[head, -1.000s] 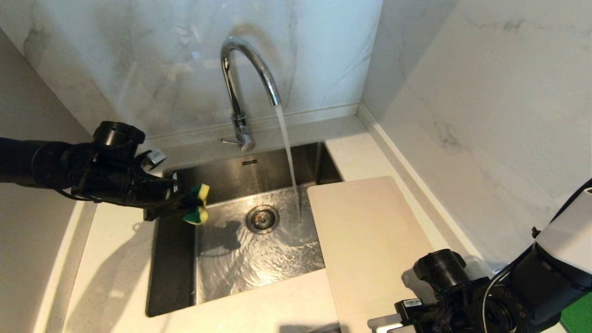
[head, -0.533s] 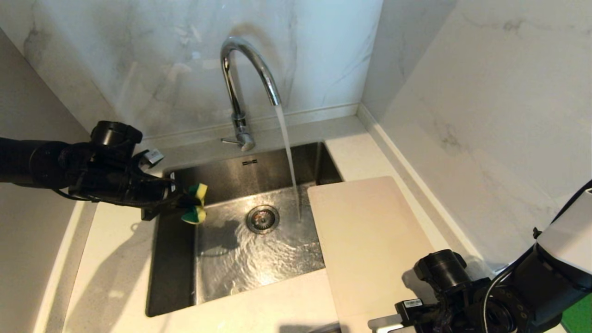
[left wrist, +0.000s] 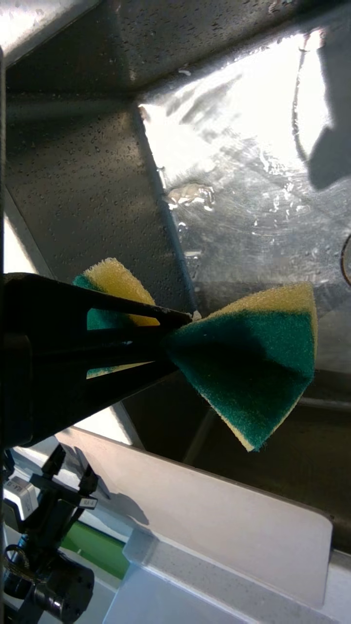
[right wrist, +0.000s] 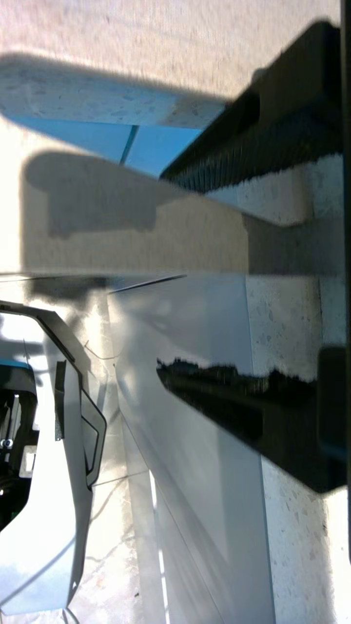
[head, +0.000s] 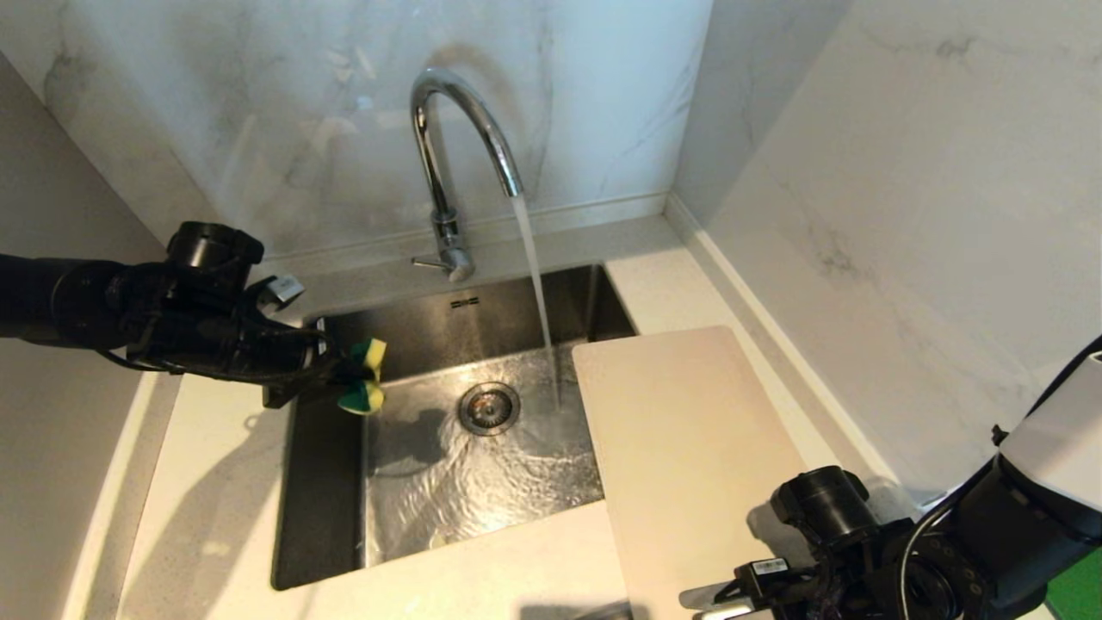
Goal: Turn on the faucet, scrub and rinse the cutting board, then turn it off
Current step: Put down the cutting board, then put down the cleaning cloth
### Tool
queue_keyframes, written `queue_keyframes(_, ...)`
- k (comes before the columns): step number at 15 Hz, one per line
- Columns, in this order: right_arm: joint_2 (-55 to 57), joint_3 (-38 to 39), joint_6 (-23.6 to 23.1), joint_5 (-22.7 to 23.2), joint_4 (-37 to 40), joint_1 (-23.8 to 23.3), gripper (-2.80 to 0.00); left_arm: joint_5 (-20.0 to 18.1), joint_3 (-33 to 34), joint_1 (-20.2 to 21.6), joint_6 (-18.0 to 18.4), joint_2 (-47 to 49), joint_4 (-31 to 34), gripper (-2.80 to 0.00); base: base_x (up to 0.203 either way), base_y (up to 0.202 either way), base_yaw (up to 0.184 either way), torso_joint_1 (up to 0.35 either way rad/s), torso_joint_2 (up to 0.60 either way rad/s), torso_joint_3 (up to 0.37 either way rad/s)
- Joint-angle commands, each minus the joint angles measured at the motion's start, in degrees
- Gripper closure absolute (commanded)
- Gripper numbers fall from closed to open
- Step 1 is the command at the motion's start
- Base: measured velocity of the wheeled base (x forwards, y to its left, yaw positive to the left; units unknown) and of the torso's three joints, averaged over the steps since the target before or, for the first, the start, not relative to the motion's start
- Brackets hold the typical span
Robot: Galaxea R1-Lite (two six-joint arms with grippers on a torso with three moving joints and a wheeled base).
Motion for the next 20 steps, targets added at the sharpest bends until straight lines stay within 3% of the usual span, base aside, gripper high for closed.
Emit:
queue_keyframes(1, -1.2, 0.8, -0.5, 0.2, -0.1, 0.0, -2.8, -0.1, -0.2, 0.0, -0.3, -0.4, 0.1, 0.0, 0.0, 0.0, 0.0, 0.0, 0.0, 0.0)
queue_keyframes(14, -12.6, 3.6, -0.1, 0.4, -0.1, -0.1, -2.8, 0.4, -0.5, -0.3, -1.8, -5.7, 2.4, 0.0, 0.0, 0.0, 0.0, 0.0, 0.0, 0.0)
queue_keyframes(20, -18.3, 3.5, 4.2, 3.0, -0.1, -0.1, -2.8, 0.8, -0.5, -0.1, -1.8, -7.7, 4.3, 0.0, 0.0, 0.0, 0.0, 0.0, 0.0, 0.0)
